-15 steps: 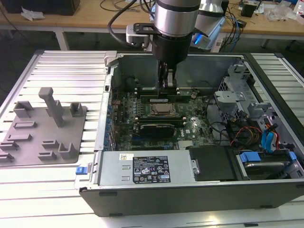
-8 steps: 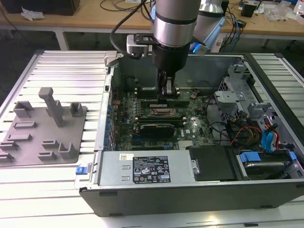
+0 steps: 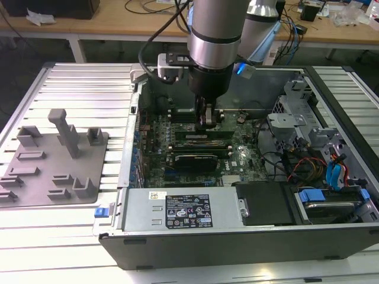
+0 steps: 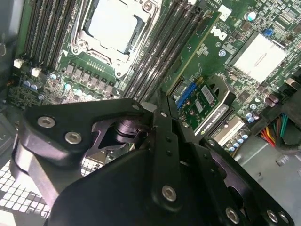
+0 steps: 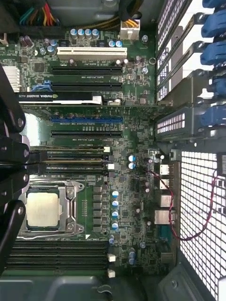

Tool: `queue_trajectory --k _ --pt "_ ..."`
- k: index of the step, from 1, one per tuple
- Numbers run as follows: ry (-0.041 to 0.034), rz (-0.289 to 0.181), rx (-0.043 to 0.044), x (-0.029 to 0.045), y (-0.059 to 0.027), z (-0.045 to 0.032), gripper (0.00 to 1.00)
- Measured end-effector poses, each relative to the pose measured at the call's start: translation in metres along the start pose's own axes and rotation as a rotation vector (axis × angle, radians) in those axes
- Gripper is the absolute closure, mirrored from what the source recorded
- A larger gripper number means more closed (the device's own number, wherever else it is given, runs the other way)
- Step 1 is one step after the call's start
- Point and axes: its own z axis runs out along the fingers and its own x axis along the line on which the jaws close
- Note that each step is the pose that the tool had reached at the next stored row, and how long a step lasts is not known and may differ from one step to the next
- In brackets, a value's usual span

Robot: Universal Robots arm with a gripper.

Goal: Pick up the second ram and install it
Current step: 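Insert the second ram into the second slot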

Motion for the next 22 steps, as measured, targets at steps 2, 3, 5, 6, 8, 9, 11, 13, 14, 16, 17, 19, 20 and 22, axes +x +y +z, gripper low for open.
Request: queue_trajectory --k 2,3,5,6,8,9,11,13,14,16,17,19,20,22 --pt "-0.0001 0.000 0.0001 0.0000 0.0000 0.0042 0.91" --pt "-0.0001 0.000 0.0002 -0.0002 -0.0001 0.0077 0.91" --pt "-0.0001 0.000 0.0002 -0.0032 -0.0001 0.0113 0.91" --pt "-0.0002 0.000 0.0003 -0.0044 0.0000 0.0144 0.91" --pt "0.0001 0.000 0.0002 -0.0050 0.0003 0.0207 0.91" --pt "0.0002 0.000 0.0001 -0.0050 0.0003 0.0207 0.91" --pt "-0.0005 0.000 0.0005 -0.0051 0.0005 0.0223 0.91" --pt "-0.0024 0.000 0.0080 -0.0050 0.0015 0.0270 0.91" --pt "-0.0030 0.000 0.0084 -0.0050 0.0016 0.0273 0.91" --pt "-0.0042 0.002 0.0088 -0.0051 0.0018 0.0282 0.91" --pt "-0.0042 0.007 0.0095 -0.0050 0.0024 0.0307 0.91" --pt "-0.0042 0.019 0.0095 -0.0050 0.0028 0.0317 0.91" --pt "-0.0045 0.019 0.0097 -0.0049 0.0032 0.0319 0.91" --pt "-0.0089 0.017 0.0167 -0.0050 0.0055 0.0336 0.91"
